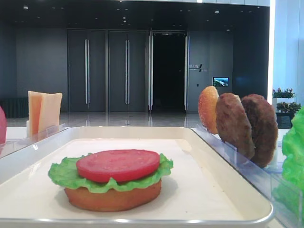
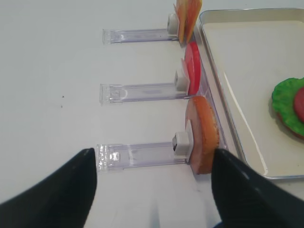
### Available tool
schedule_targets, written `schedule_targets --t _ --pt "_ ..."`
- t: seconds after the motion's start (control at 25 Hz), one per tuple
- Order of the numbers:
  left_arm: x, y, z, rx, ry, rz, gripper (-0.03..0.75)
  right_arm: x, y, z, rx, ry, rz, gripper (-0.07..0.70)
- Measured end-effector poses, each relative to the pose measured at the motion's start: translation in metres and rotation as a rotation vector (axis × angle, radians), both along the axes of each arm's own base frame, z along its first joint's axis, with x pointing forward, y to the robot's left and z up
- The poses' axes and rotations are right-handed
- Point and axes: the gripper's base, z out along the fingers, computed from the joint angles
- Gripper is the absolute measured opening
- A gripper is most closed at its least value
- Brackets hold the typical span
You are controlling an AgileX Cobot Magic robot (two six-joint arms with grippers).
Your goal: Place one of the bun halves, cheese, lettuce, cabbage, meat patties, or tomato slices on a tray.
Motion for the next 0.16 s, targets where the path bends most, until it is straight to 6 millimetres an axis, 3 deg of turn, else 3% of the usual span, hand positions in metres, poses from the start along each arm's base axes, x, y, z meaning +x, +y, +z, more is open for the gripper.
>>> schedule_targets --t 0.16 --pt "0.0000 0.0000 0.0000 0.001 0.000 0.000 0.570 0.0000 0.0000 0.0000 0.000 0.000 0.000 0.426"
